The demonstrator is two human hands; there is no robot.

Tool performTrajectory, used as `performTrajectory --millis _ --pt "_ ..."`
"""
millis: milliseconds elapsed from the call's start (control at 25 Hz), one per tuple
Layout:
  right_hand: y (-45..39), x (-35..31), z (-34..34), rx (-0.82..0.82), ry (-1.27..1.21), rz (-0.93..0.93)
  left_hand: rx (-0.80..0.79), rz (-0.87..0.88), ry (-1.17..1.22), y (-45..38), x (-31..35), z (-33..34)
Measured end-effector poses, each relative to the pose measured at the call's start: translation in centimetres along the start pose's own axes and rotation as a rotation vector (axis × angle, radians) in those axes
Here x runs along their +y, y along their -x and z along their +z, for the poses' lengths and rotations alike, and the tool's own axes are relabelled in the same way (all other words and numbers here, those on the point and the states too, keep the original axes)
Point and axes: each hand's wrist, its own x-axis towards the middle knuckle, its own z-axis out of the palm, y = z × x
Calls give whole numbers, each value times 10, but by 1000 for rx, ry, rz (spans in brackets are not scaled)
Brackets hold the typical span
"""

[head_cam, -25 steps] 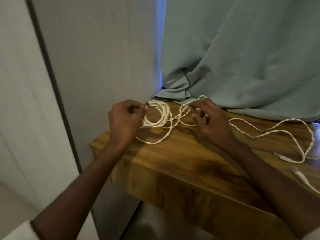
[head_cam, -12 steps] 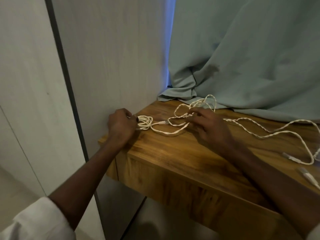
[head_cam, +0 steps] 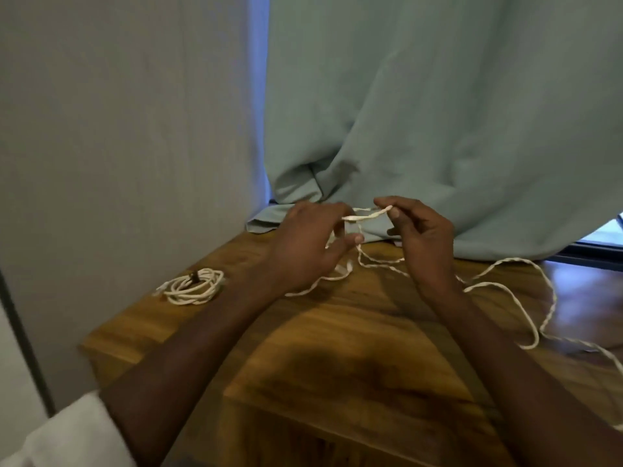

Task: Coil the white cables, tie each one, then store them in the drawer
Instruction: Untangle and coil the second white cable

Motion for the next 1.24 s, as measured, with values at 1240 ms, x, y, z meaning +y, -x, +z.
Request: performTrajectory --millis 1240 --pt "0 16 -3 -365 460 379 374 -549 1801 -56 -58 46"
